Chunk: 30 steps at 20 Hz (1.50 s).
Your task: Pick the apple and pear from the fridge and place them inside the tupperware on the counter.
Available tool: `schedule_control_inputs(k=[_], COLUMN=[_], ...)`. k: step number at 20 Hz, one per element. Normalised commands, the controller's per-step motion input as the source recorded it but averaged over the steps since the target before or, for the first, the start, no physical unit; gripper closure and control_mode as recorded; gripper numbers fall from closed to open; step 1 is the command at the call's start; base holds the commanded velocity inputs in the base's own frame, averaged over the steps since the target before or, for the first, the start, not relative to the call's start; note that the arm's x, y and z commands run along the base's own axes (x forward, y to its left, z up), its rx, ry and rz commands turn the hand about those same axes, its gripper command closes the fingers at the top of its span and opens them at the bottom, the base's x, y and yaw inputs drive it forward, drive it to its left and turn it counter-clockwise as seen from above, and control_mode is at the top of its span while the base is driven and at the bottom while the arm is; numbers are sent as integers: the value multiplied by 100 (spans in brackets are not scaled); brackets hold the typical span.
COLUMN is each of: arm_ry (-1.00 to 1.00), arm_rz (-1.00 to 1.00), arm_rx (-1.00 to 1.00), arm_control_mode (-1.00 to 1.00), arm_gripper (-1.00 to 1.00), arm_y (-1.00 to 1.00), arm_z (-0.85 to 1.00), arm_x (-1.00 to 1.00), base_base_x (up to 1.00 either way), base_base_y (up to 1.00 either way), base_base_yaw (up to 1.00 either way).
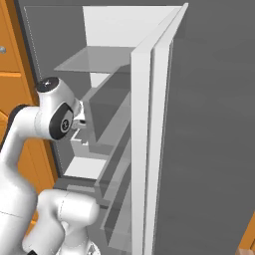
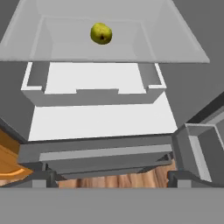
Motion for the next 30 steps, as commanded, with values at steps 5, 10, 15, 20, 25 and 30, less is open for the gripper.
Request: schedule_control_inputs(k=[5,10,15,20,25,30], arm_ry=[0,-3,-8,-13,-2,0], arm_rz=[-9,-2,0,0,0,0], arm_rx=[14,11,0,-3,-1,0], arm_control_mode=[-100,-100,-100,-100,-100,-100], arm_gripper=[-100,-100,-100,-100,-100,-100], arm_y=[0,0,0,0,0,0], arm_z=[-27,-19,-6,-8,-1,-1], arm_x=[35,32,41,37,31,43], base_base_x=[0,0,0,0,0,0], base_base_y=[0,0,0,0,0,0], base_base_yaw=[0,0,0,0,0,0])
